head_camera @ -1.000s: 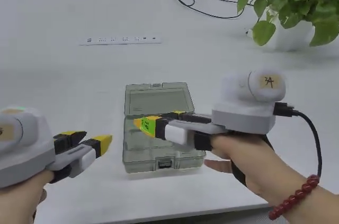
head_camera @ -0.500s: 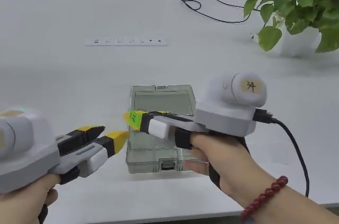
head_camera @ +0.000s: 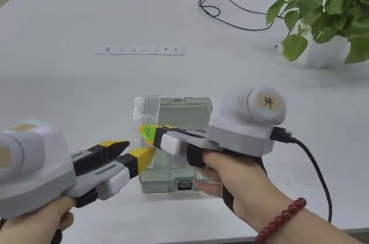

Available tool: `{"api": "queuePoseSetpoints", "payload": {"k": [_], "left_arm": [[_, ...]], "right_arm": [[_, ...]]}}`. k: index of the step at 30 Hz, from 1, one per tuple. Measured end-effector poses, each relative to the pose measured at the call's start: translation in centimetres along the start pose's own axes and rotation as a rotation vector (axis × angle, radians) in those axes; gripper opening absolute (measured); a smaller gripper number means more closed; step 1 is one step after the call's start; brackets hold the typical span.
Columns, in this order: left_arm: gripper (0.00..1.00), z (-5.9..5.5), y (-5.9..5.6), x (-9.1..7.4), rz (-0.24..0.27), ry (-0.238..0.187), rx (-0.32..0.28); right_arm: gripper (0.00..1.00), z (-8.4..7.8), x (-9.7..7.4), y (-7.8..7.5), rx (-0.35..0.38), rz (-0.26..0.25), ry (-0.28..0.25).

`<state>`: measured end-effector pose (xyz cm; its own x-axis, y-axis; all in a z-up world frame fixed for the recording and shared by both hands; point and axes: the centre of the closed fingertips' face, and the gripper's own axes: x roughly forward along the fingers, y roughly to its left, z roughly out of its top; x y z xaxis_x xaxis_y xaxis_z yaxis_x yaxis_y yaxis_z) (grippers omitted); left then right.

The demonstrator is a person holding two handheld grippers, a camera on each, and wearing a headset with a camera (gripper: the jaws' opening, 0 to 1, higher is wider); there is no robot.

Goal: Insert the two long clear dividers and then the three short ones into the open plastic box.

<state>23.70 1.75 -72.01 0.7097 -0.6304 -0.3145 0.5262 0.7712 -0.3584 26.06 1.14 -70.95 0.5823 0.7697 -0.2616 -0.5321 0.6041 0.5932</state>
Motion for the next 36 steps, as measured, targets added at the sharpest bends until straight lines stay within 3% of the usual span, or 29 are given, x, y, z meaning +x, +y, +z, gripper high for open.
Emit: {"api": "queuePoseSetpoints", "payload": {"k": [15,20,23,28,36], "left_arm": [[0.31,-0.5,0.0,-0.1,0.003,0.012,-0.042],[0.40,-0.7,-0.3,-0.3,-0.009,0.033,0.009],[0.48,-0.9,-0.2,-0.5,0.010,0.054,0.092],[0.58,-1.7,-0.2,-0.6,0.016,0.087,0.173],[0.75,-2.0,-0.8,-0.4,0.007,0.089,0.283]], "right_arm": [[0.06,-0.5,0.0,0.1,0.016,-0.022,0.033],[0.07,-0.4,0.0,-0.4,0.013,-0.044,0.052],[0.07,-0.1,-0.4,-1.2,0.039,-0.078,0.066],[0.06,-0.2,-1.2,-3.1,0.101,-0.173,0.139],[0.06,-0.8,-1.9,-5.0,0.143,-0.284,0.274]]}}
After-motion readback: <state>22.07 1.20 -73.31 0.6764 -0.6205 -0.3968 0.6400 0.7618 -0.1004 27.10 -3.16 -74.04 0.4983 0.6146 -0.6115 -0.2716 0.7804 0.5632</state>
